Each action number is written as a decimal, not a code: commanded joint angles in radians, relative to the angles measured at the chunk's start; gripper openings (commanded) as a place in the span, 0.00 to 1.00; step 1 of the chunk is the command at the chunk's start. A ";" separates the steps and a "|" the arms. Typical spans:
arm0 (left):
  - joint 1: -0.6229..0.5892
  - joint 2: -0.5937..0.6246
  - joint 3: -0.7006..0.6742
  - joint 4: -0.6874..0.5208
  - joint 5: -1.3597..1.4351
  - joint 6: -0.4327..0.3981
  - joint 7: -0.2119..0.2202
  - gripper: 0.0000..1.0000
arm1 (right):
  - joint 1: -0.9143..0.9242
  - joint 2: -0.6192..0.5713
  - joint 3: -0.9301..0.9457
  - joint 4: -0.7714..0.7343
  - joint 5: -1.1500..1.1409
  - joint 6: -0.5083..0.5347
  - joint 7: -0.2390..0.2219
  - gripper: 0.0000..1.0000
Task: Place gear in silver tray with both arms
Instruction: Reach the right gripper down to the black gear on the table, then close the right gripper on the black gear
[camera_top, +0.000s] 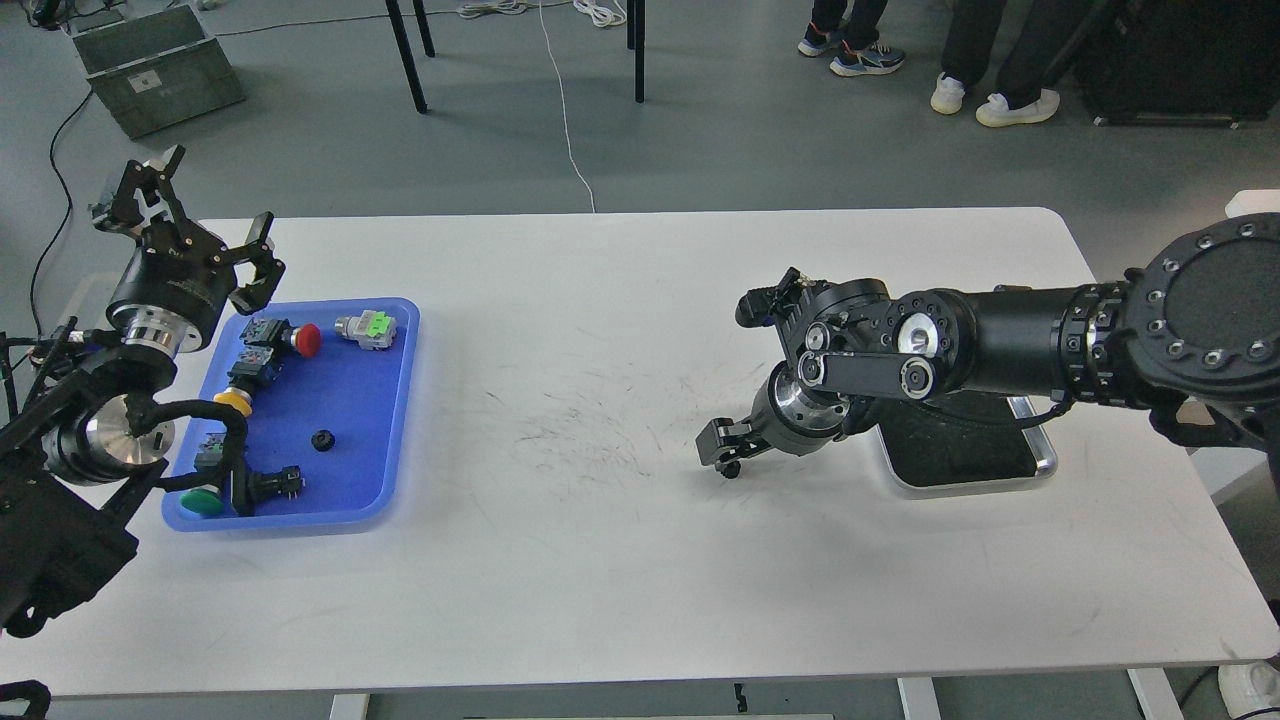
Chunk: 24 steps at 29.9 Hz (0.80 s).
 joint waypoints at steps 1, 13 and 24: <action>0.000 0.000 -0.001 0.000 0.000 0.000 0.000 0.98 | -0.002 0.000 0.018 0.001 0.007 0.000 0.006 0.93; 0.000 0.014 -0.001 -0.001 -0.002 0.000 -0.018 0.98 | 0.001 0.000 0.050 0.010 0.067 0.000 0.006 0.93; 0.000 0.018 -0.001 -0.001 -0.002 0.000 -0.023 0.98 | -0.002 0.000 0.051 0.019 0.048 0.000 -0.003 0.79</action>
